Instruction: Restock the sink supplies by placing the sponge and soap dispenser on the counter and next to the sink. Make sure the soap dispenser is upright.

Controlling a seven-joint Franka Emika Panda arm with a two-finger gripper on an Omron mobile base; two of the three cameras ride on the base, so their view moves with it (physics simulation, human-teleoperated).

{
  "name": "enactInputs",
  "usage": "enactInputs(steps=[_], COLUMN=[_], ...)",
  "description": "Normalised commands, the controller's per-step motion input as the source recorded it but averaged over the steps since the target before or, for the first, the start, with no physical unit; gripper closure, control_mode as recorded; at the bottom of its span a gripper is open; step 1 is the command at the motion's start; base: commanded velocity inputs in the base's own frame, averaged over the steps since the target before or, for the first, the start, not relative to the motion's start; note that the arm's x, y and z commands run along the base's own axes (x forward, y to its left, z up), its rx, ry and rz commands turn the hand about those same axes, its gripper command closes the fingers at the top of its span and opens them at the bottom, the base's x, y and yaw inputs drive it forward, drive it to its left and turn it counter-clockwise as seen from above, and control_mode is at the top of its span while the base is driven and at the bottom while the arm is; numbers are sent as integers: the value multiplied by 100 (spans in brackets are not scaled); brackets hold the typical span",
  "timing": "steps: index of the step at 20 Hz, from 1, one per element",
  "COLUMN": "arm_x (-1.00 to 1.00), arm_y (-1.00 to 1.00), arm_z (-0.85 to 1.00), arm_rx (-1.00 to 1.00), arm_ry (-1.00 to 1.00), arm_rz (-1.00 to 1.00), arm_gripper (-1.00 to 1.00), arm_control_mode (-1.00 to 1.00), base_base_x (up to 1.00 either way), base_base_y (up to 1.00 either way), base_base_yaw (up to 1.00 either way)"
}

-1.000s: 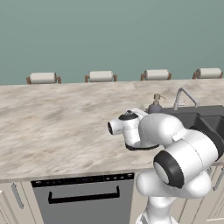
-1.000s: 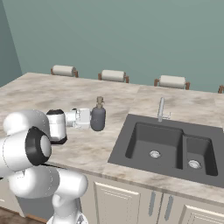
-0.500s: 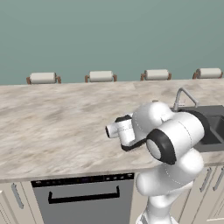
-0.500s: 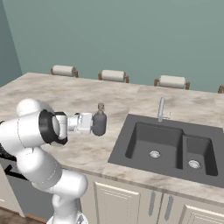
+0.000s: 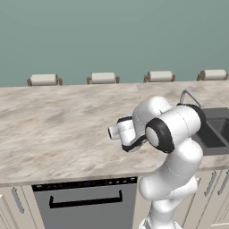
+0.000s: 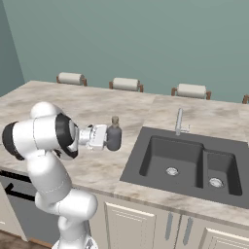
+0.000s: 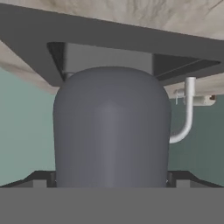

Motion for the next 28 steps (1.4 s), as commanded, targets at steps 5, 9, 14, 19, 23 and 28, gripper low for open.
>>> enactInputs(steps=[5, 9, 14, 19, 23, 28], arm_x=[32, 38, 35, 32, 26, 26], arm_y=[0, 0, 0, 0, 0, 0], arm_z=[-16, -22, -26, -37, -26, -13], arm_rx=[0, 0, 0, 0, 0, 0], arm_ry=[0, 0, 0, 0, 0, 0], arm_rz=[-7, -4, -1, 0, 0, 0], arm_gripper=[100, 100, 100, 100, 100, 100], arm_control_mode=[-100, -100, -100, -100, -100, -100], base_base_x=[0, 0, 0, 0, 0, 0], base_base_y=[0, 0, 0, 0, 0, 0], base_base_yaw=[0, 0, 0, 0, 0, 0])
